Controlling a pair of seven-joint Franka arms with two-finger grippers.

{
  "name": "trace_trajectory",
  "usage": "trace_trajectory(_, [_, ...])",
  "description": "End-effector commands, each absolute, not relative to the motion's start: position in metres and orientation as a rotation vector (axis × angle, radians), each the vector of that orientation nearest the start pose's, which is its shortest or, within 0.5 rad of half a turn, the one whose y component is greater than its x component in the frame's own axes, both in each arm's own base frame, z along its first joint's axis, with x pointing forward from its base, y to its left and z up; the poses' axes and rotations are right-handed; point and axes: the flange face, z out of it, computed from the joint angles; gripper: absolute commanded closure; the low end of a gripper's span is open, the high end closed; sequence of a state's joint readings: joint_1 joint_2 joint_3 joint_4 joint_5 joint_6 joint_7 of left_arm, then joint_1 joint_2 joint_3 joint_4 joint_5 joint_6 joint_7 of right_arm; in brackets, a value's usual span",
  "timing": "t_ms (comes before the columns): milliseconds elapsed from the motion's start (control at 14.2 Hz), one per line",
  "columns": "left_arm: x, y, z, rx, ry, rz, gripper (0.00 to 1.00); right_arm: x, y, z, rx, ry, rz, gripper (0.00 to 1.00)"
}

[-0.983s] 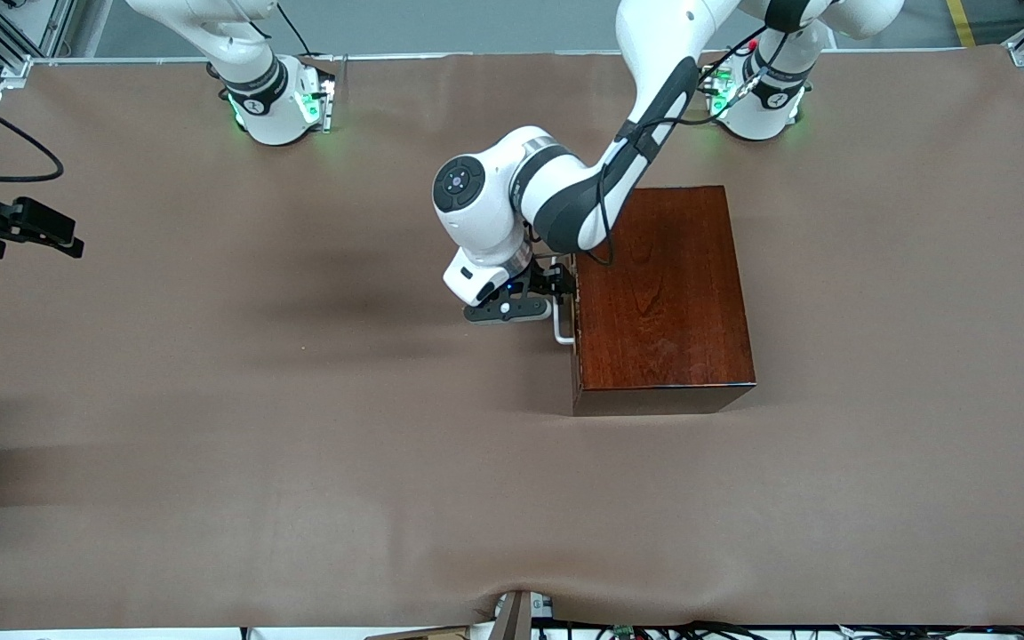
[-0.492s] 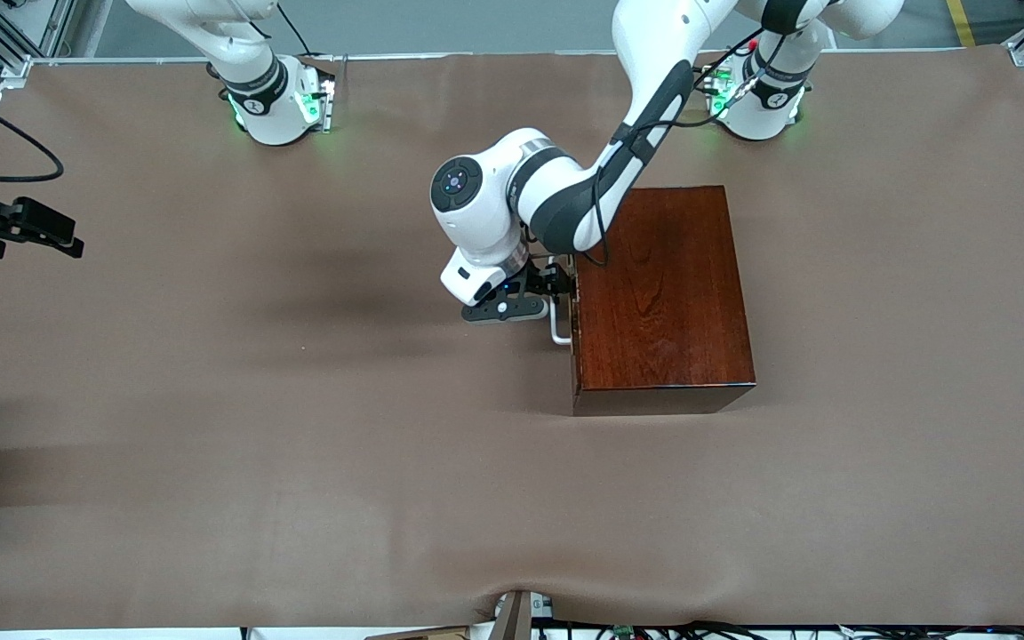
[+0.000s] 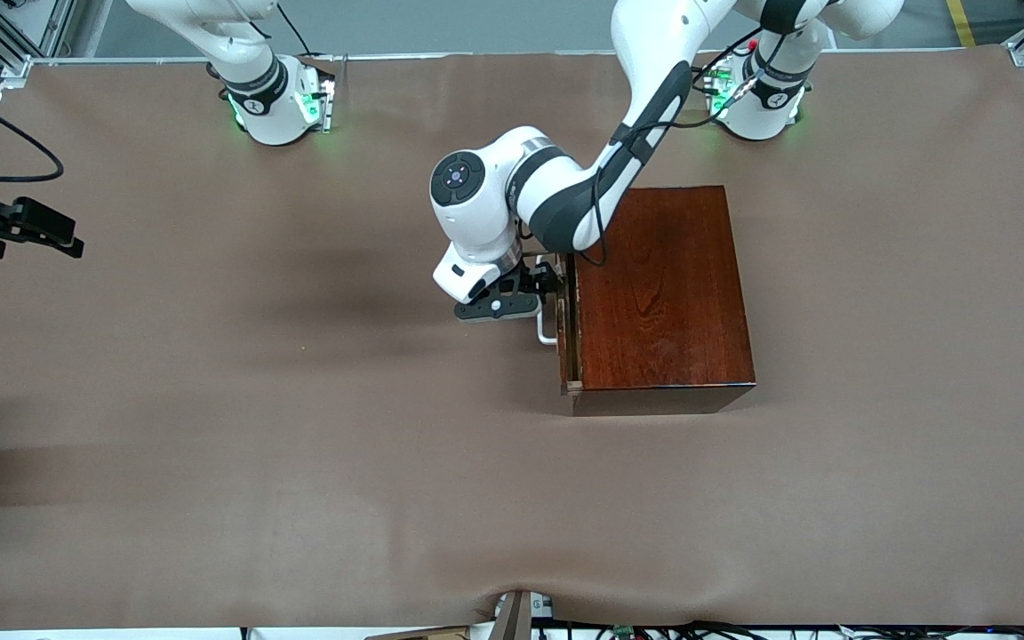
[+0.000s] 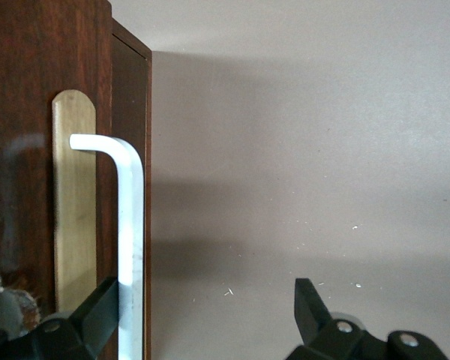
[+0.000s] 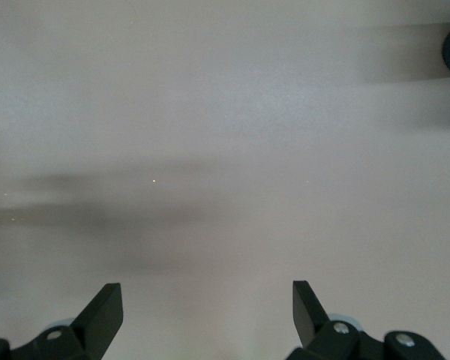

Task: Open drawer, take yellow block, close drawer
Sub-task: 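Pull the drawer handle outward with the left gripper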

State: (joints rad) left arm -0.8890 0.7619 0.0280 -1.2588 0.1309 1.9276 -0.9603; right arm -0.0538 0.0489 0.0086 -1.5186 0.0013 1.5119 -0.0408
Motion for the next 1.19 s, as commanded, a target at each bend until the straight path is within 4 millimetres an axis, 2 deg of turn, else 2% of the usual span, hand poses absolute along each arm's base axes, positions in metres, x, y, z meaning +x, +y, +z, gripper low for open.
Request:
trace_trajectory(0, [0.476, -0.574, 0.292, -3.047, -0.103, -0.029, 0.00, 0.556, -0.026, 0.622, -3.137, 0.000, 0.072, 0.00])
trace_trajectory(492, [0.470, -0.589, 0.294, -3.133, -0.111, -0.022, 0.00, 0.556, -0.026, 0.622, -3.137, 0.000, 0.072, 0.00])
trace_trajectory(1123, [0.469, -0.603, 0.299, -3.228, -0.083, -0.094, 0.00, 0.556, -0.023, 0.623, -3.137, -0.007, 0.070, 0.00])
